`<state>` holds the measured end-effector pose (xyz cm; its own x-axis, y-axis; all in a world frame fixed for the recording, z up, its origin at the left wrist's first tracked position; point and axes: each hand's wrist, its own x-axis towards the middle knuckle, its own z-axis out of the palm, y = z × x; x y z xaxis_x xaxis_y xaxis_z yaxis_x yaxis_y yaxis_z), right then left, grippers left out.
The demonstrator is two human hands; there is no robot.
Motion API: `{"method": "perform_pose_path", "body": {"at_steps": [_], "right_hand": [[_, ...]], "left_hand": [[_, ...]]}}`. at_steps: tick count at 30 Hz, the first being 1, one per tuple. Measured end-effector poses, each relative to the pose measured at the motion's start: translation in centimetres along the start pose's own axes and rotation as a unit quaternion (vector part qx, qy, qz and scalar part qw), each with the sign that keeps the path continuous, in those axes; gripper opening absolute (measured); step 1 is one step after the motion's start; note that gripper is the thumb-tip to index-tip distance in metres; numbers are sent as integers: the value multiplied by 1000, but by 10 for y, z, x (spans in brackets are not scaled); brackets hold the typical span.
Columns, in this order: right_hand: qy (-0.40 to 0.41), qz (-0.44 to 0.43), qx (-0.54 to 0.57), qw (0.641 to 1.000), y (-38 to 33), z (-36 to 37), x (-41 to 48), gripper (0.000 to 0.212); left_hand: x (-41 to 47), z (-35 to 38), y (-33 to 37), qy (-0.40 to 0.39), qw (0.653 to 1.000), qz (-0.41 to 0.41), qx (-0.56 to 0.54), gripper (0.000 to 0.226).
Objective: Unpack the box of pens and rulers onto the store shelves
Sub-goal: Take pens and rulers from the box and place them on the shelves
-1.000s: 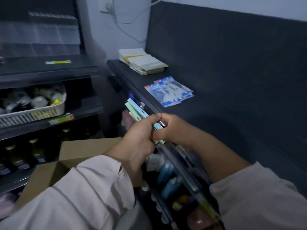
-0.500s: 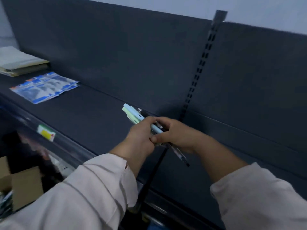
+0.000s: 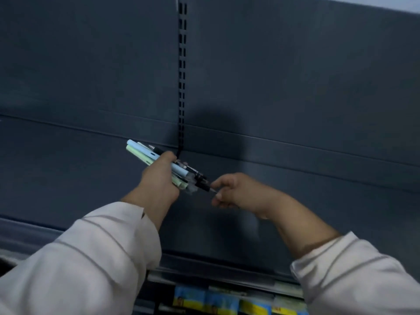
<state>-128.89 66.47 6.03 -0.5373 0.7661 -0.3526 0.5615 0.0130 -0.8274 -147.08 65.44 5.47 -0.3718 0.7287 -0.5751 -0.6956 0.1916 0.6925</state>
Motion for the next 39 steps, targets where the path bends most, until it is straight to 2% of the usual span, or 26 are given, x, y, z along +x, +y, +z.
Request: {"method": "perform_pose_path", "body": {"at_steps": [4,5,7,9,10,12,14,15,16,20,21,24,27,30,31,35,39], "right_hand": [[126,34,-30,991,18,-10,-12,21],[167,44,8,985,20,-13,-14,21],[237,75,160,955,22,-17,-16,21],[276,103,316,902,22,-19,-14,21],[291,110,360,880,22,-18,-11,22],[322,105,404,850,23,-14,-7,36],[351,95,417,833,25,-8,-3,66],[357,93,415,832,24,-4,-1,75],[358,93,407,835,24,1,1,72],[356,115,366,852,16,10,15,19],[361,117,358,853,14,11,19,17],[373,117,259,883,19,9,32,21],[383,113,44,916,28,5,40,17],[364,108,-144,914,31,-3,48,5],[357,110,-188,908,31,-6,51,8],[336,118,-271,894,35,-18,64,14],[288,125,-308,898,37,-29,71,17]], "left_hand": [[-3,0,2,-20,1000,3,-11,7],[-5,-1,2,-21,1000,3,-2,7],[-11,-3,2,-28,1000,0,11,7],[-16,-5,2,-35,999,-9,19,9],[-18,-6,2,-38,999,-14,21,11],[-22,-7,1,-48,998,-21,21,14],[-25,-8,2,-57,998,-23,27,14],[-25,-9,2,-60,997,-21,36,14],[-26,-9,1,-63,997,-19,48,14],[-25,-10,1,-90,992,-23,82,15],[-23,-10,1,-96,991,-24,86,15],[-18,-13,3,-115,989,-33,92,15],[-12,-17,6,-130,986,-49,95,12],[-5,-18,7,-132,985,-54,101,12],[-2,-18,7,-131,985,-55,102,12],[4,-12,5,-135,983,-60,108,11],[9,-3,-3,-145,981,-67,114,10]]}}
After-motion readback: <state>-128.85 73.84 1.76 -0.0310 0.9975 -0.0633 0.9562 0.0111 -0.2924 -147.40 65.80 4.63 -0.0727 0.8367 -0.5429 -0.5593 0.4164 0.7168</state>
